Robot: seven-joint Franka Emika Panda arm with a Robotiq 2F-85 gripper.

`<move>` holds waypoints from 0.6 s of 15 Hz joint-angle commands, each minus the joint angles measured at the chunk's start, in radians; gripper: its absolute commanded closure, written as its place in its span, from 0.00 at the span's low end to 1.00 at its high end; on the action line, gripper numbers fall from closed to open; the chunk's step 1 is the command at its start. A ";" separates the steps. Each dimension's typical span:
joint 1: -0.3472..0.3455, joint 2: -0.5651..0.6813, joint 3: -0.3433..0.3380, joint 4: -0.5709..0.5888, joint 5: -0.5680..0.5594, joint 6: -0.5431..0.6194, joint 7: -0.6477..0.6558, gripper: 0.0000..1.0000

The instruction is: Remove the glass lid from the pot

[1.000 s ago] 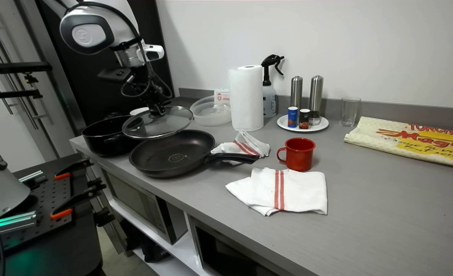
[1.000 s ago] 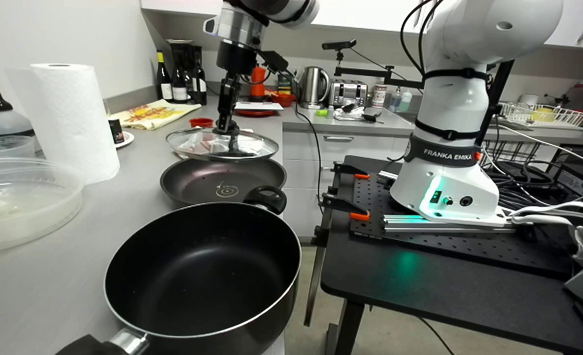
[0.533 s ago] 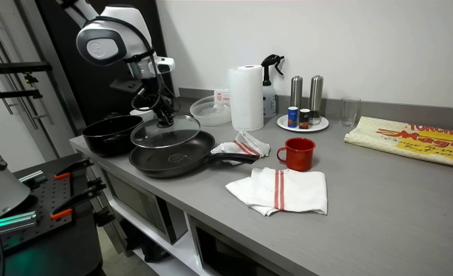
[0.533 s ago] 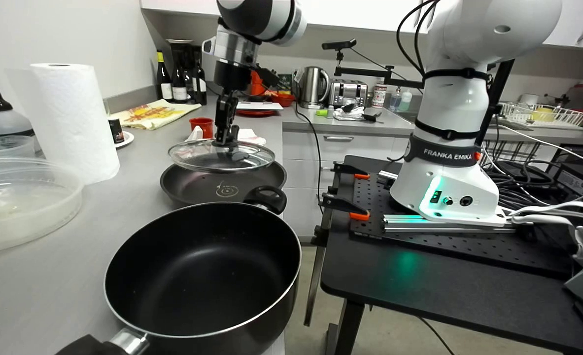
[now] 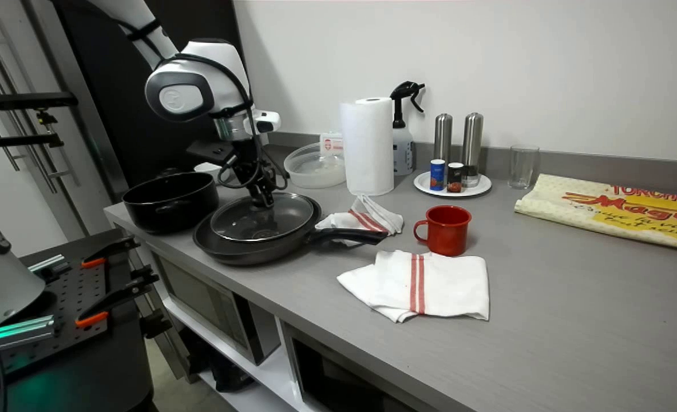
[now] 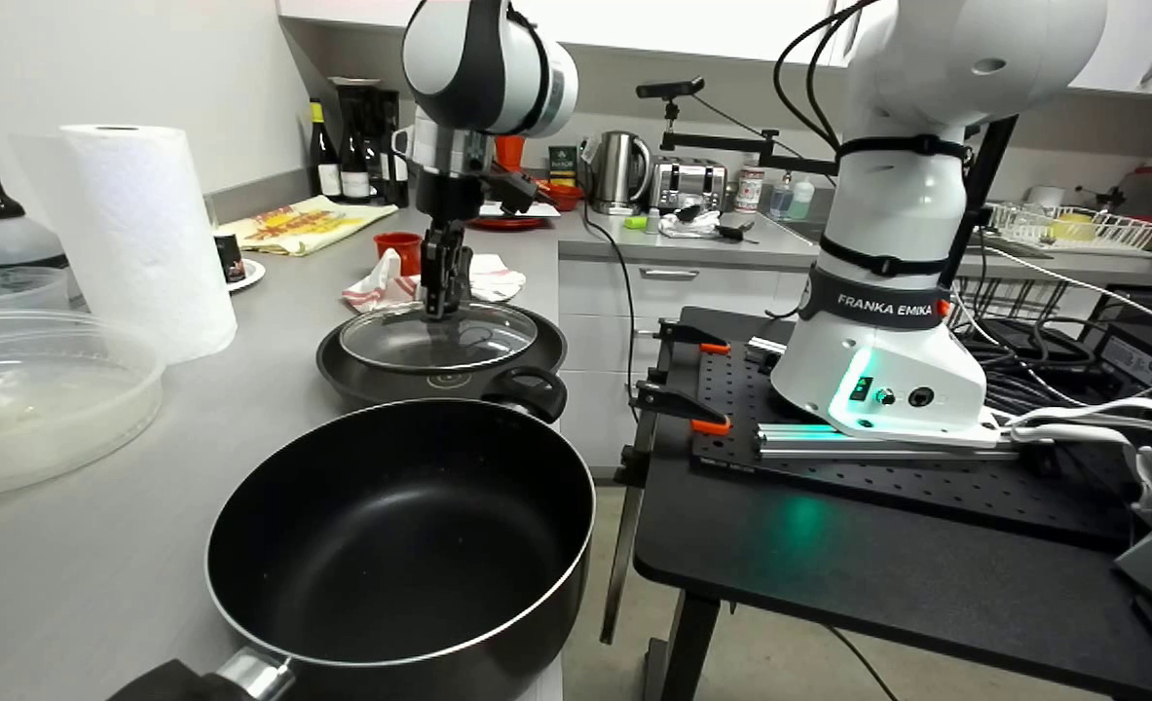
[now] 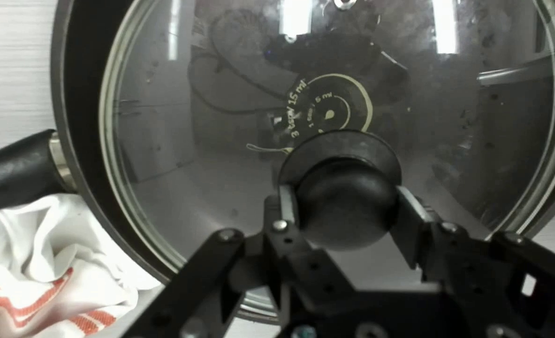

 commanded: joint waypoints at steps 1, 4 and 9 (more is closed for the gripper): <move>-0.089 0.061 0.065 0.050 -0.137 0.028 0.109 0.75; -0.110 0.112 0.067 0.076 -0.247 0.028 0.192 0.75; -0.122 0.157 0.079 0.105 -0.330 0.023 0.267 0.75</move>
